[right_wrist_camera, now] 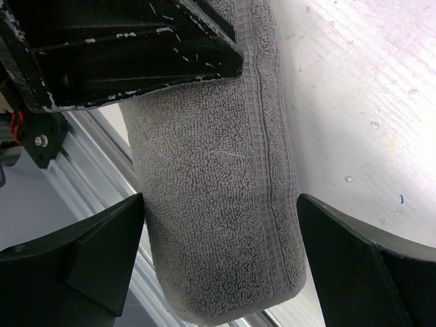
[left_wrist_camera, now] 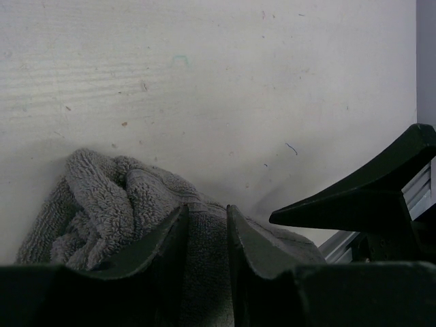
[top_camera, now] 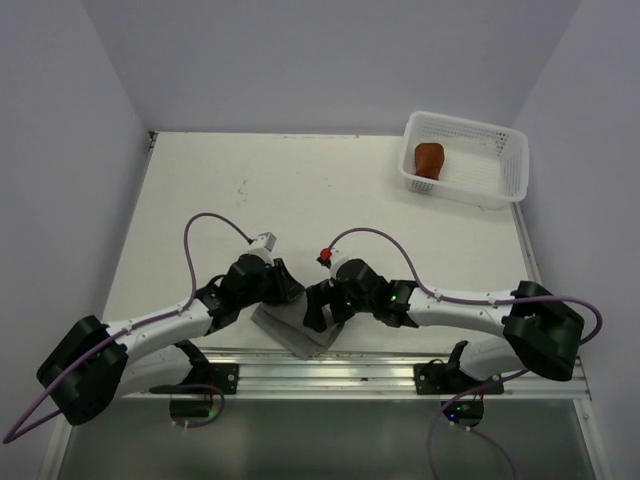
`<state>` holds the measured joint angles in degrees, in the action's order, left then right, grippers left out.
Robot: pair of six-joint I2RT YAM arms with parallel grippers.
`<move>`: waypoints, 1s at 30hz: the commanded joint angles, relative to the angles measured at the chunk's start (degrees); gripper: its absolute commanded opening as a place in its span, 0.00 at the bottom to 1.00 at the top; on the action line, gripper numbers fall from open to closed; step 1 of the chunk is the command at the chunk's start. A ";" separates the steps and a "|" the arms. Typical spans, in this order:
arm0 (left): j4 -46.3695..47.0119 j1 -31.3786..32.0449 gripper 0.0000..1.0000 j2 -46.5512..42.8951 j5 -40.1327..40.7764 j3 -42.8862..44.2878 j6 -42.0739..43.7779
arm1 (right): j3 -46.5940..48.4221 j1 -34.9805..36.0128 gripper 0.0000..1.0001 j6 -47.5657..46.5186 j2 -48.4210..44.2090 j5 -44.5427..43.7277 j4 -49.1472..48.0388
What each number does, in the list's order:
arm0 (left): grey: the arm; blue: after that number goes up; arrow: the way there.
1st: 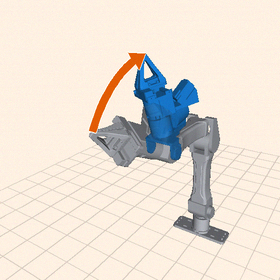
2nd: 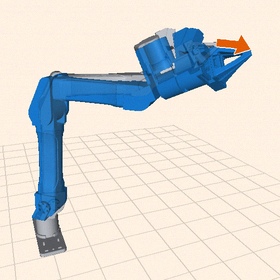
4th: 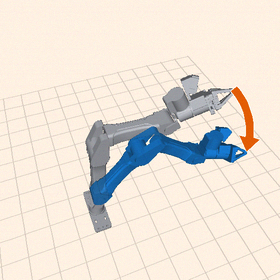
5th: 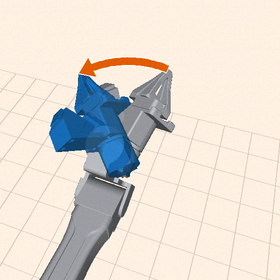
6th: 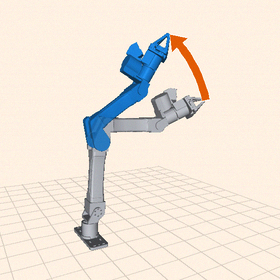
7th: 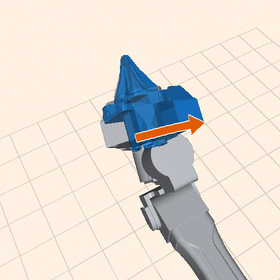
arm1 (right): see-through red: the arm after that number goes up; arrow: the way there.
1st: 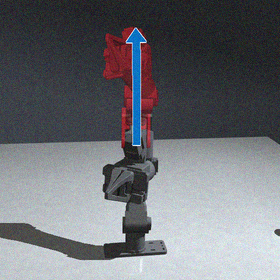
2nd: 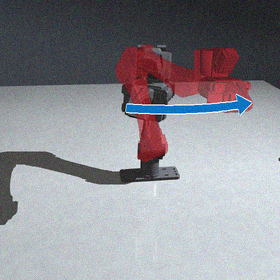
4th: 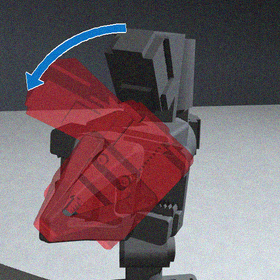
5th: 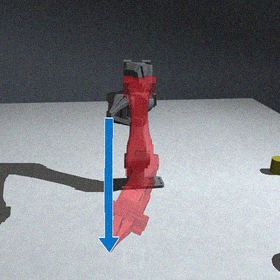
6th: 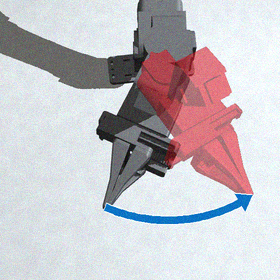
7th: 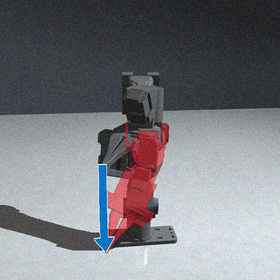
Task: Roll the towels
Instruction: Roll the towel
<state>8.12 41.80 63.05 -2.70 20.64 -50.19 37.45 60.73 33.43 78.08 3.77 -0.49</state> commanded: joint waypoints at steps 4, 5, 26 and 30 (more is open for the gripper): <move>-4.08 0.30 0.33 0.06 0.68 -2.19 0.18 | 0.43 -1.75 0.96 0.24 1.19 7.39 -3.20; -3.99 0.30 0.33 0.06 0.68 -2.19 0.18 | 0.60 -1.75 0.96 -0.12 1.19 7.65 -2.50; -4.60 0.30 0.33 -1.26 0.85 -2.36 0.01 | -4.05 -5.62 0.81 -2.67 7.61 16.79 -8.47; -4.34 0.30 0.33 -0.73 0.94 -2.01 0.01 | -5.11 -4.31 0.65 -3.63 7.70 15.05 -8.91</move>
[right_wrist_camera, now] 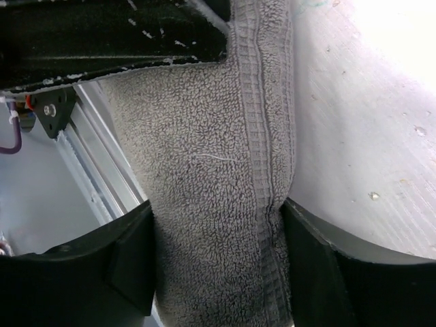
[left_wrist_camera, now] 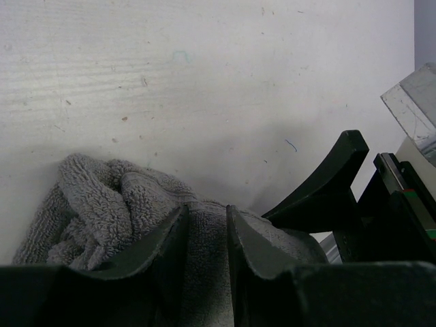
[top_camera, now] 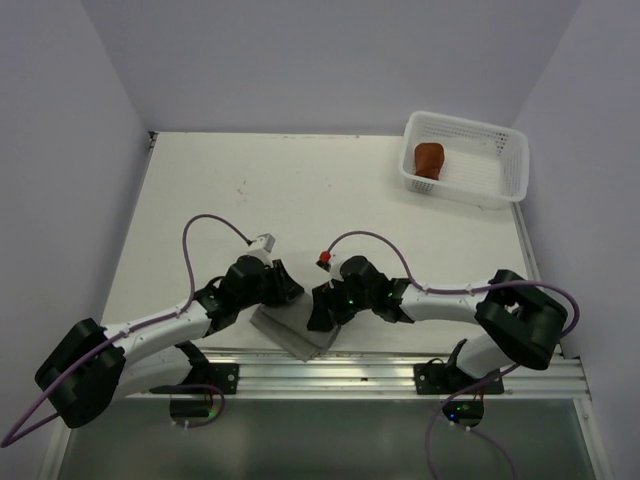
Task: Roll the towels
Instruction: Roll the towel
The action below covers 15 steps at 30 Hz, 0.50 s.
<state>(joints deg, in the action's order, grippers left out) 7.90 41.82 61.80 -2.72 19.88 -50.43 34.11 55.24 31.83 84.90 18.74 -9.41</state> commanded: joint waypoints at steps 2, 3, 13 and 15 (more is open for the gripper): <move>-4.12 0.28 0.33 0.69 1.05 -0.63 0.25 | -1.85 2.67 0.62 -2.92 0.00 -1.95 0.53; -4.21 0.28 0.33 0.69 1.14 -0.46 0.25 | -1.68 3.29 0.60 -3.53 -0.35 -4.74 1.05; -7.28 0.19 0.34 1.39 2.54 6.03 1.13 | -1.24 9.53 0.42 -4.85 -4.57 -24.27 5.98; -8.42 0.10 0.34 1.83 2.55 7.88 2.00 | -1.24 10.41 0.41 -4.59 -5.53 -28.66 6.59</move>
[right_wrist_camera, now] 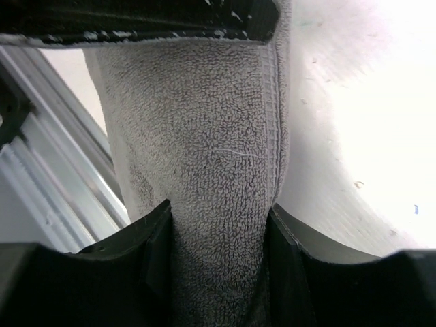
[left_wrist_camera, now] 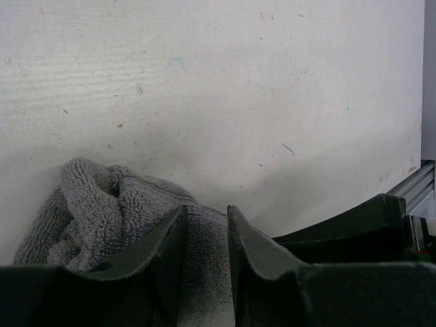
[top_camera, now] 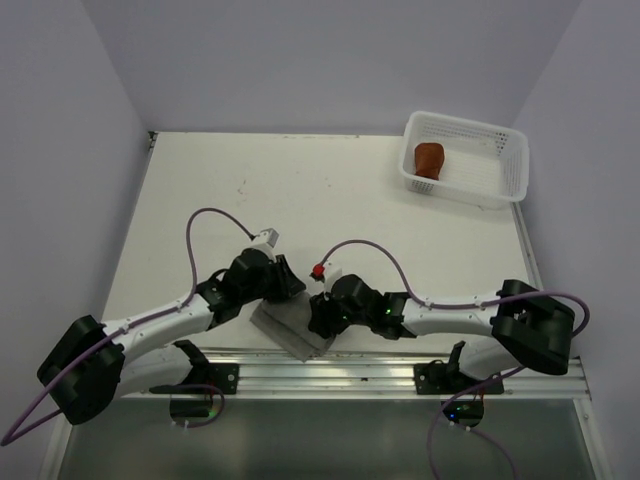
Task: Roll the towels
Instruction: Roll the towel
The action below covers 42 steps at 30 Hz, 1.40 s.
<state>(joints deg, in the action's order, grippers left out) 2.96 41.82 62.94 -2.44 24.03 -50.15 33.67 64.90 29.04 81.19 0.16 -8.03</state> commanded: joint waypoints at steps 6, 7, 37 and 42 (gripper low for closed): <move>-7.26 -0.51 0.34 1.92 3.75 10.59 3.30 | 0.43 4.61 0.41 -1.70 -4.28 -27.02 10.22; -7.36 -0.43 0.35 2.01 3.76 11.73 3.39 | 0.69 5.23 0.41 -1.70 -4.72 -29.06 10.93; -4.11 0.19 0.35 -1.67 -1.69 4.89 -0.47 | 27.06 27.56 0.56 16.84 22.87 -60.90 44.95; -1.64 0.19 0.35 -2.82 -1.08 -0.73 -1.27 | 28.29 28.17 0.60 16.32 23.84 -60.81 45.12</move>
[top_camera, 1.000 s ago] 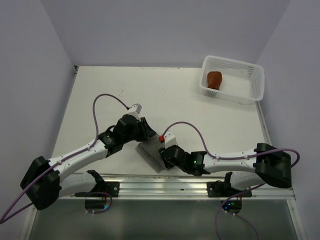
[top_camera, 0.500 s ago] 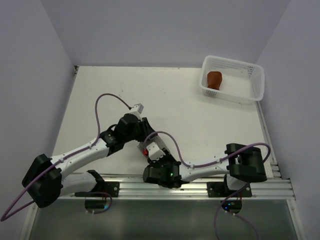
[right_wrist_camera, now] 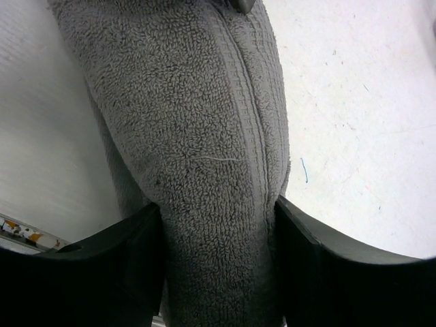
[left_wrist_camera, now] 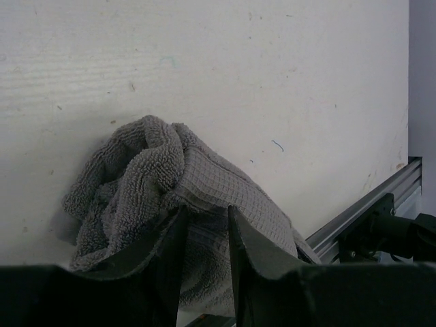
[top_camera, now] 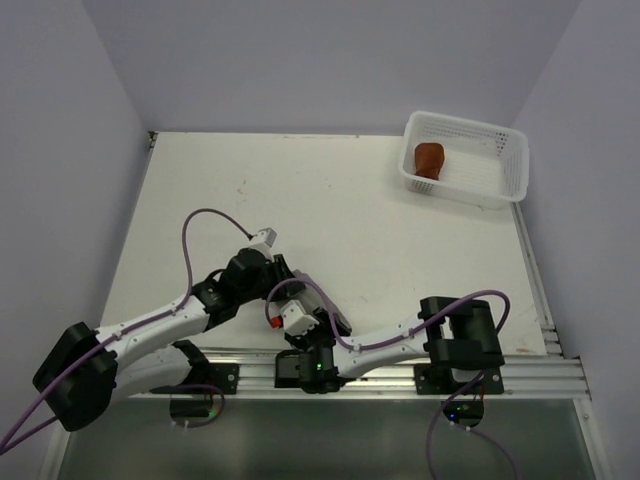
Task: Roll the towels
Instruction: Roll the towel
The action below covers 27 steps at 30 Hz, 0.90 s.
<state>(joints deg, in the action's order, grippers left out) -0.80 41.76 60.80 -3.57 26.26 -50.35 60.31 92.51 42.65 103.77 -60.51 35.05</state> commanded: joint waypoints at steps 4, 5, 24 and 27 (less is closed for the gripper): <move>1.68 0.17 0.34 -1.20 1.90 -4.90 -0.72 | 1.39 0.74 0.67 1.04 0.04 1.62 -0.66; 1.50 0.25 0.34 -1.38 2.16 -5.16 -0.63 | 0.86 0.74 0.68 0.51 -0.49 2.76 -1.20; 1.15 0.25 0.34 -2.43 3.31 -8.15 -0.54 | -12.14 -11.64 0.98 -8.73 -28.61 34.57 -18.42; 0.89 0.17 0.34 -3.22 3.40 -8.68 -0.72 | -15.31 -16.82 0.98 -8.46 -30.64 41.59 -22.21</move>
<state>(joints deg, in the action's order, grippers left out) 4.16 41.78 57.63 -1.65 19.99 -50.63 47.53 78.56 33.47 75.29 -28.67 18.33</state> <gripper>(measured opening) 0.344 0.982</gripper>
